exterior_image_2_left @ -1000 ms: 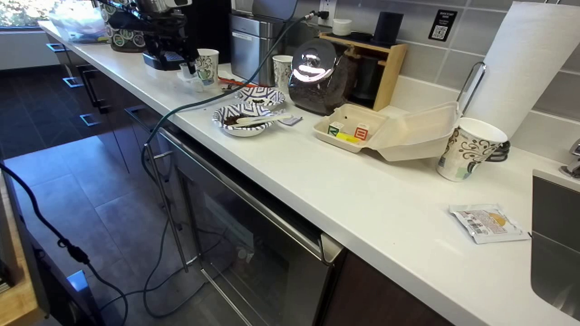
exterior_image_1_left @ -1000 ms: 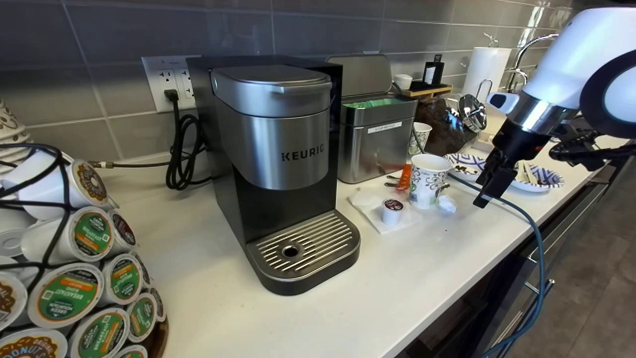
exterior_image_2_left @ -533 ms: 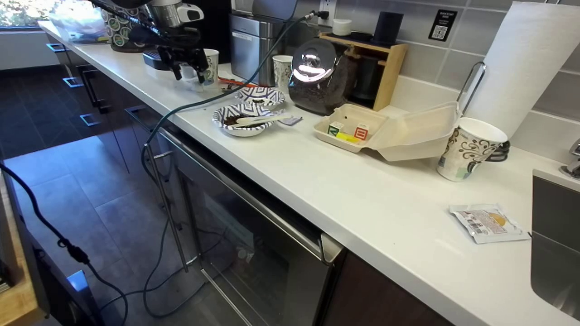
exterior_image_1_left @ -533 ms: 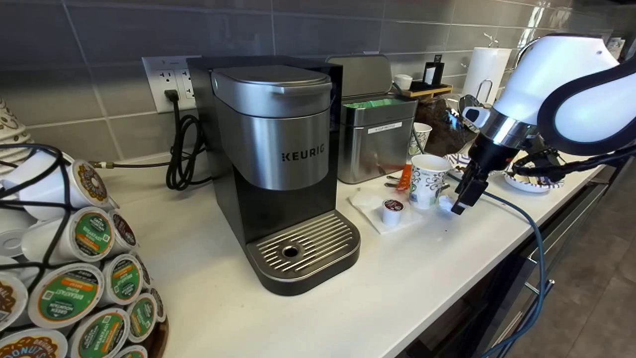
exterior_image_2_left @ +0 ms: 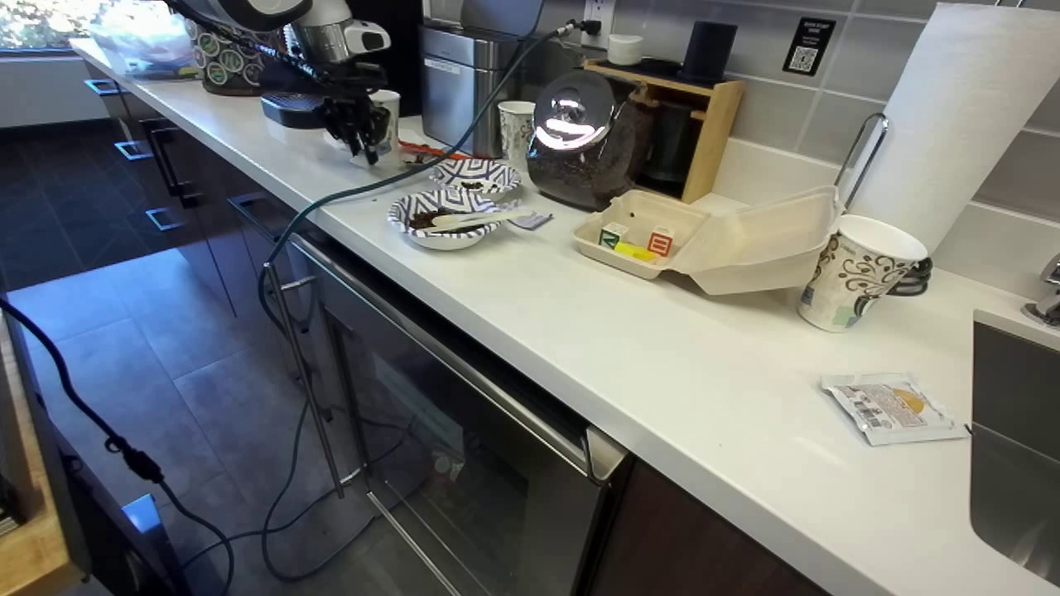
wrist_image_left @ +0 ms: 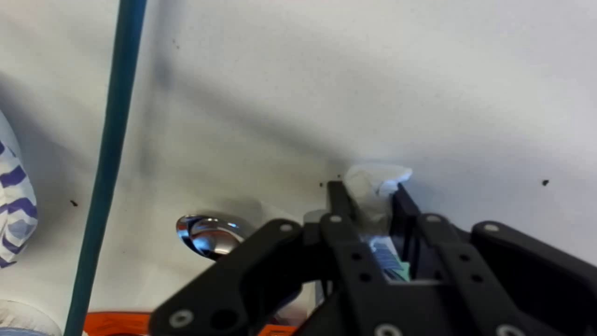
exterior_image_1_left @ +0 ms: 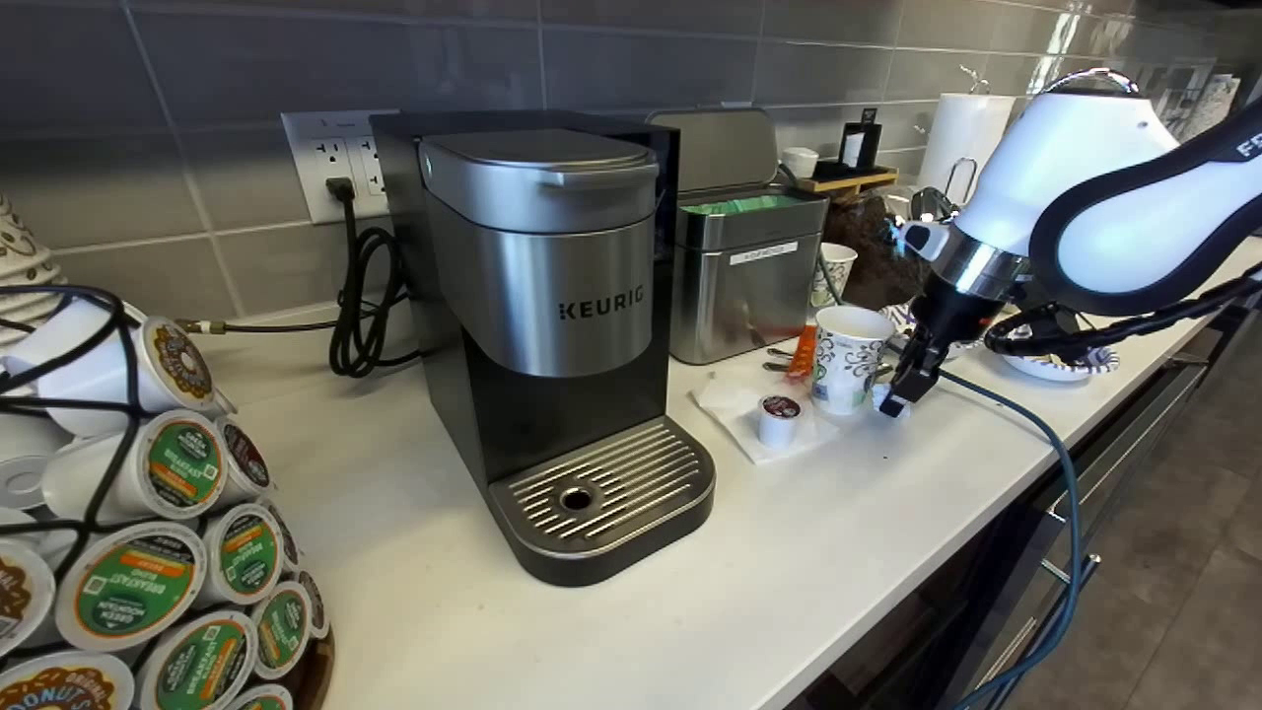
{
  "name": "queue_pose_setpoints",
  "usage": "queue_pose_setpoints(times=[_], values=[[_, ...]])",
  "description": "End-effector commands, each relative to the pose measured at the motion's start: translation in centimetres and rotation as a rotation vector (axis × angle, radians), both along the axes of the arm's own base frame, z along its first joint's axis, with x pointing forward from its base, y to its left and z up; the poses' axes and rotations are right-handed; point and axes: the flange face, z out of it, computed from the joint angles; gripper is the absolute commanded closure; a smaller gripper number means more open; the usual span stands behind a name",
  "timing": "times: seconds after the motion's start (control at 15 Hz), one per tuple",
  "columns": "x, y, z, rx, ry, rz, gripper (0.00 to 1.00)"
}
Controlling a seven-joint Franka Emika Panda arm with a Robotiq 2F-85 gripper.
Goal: Bring the small, white object, closer to the foam pack
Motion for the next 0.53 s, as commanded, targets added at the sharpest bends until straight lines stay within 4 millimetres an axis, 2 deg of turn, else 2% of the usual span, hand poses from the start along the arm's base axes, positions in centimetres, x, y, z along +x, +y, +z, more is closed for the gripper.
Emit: queue_pose_setpoints(times=[0.0,0.13,0.2,0.4,0.47], values=[[0.0,-0.4,0.6,-0.026,-0.003,0.022,1.00],[-1.4,-1.4,2.5,-0.059,0.008,0.032,0.98],[-2.5,-2.0,3.9,-0.057,0.001,0.046,1.00],[-5.1,-4.6,8.7,-0.037,-0.119,-0.024,0.98],[-5.7,-6.1,10.5,-0.039,-0.168,-0.081,0.98]])
